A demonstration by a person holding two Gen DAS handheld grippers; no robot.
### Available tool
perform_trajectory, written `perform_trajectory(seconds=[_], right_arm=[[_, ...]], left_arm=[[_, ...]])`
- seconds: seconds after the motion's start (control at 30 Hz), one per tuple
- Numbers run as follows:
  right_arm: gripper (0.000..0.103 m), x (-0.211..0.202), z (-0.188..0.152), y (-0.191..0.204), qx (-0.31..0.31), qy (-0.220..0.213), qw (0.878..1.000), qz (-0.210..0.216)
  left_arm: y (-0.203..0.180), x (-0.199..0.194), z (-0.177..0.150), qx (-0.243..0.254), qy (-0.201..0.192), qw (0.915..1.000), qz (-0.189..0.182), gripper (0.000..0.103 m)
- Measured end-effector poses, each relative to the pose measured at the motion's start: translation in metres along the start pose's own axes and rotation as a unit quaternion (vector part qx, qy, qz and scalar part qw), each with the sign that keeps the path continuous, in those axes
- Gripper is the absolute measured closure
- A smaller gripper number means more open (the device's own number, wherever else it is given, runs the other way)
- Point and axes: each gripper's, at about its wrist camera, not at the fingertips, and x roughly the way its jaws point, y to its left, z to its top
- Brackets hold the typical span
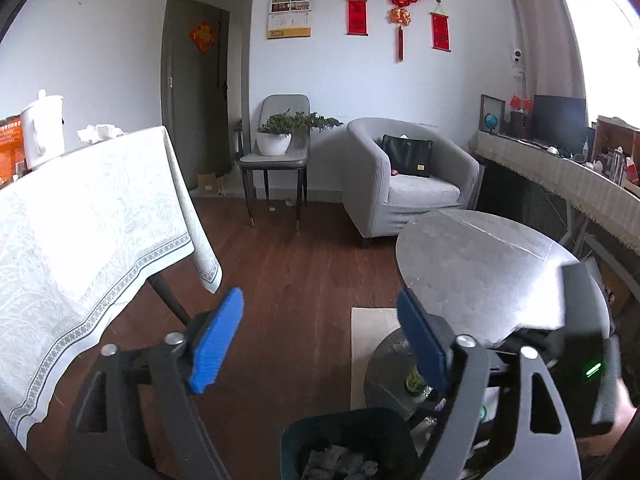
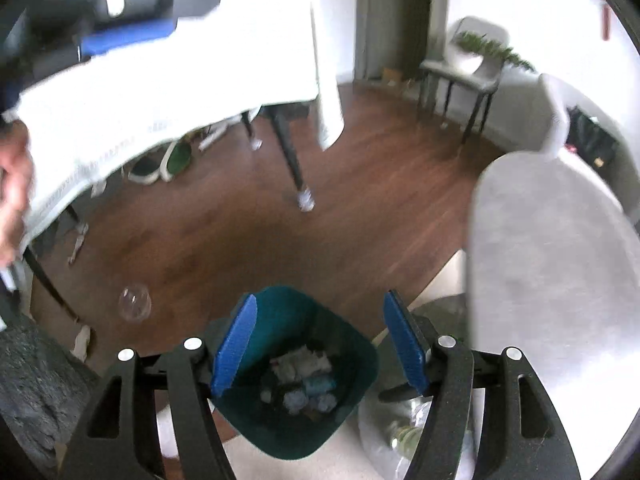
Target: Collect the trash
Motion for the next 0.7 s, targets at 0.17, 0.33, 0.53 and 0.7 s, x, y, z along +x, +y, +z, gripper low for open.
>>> perform_trajectory(seconds=[0.17, 0.33, 0.53, 0.7], right_arm=[[0.034, -0.045, -0.006, -0.030, 0.025, -0.062, 0.996, -0.067], [0.022, -0.089, -0.033, -0.072, 0.085, -0.102, 0.983, -0.130], [0.012, -0.122, -0.063, -0.094, 0.113, -0.119, 0.970, -0.177], [0.004, -0.134, -0.087, -0.104, 0.137, -0.118, 0.964, -0.196]], left_arm=[[-0.015, 0.002, -0.011, -0.019, 0.009, 0.9997, -0.010, 0.011], [-0.039, 0.001, -0.027, 0.002, 0.024, 0.9997, -0.008, 0.010], [-0.051, -0.010, -0.036, -0.003, 0.020, 0.9998, 0.008, 0.003], [-0.062, -0.008, -0.046, 0.007, 0.034, 0.9992, 0.022, 0.003]])
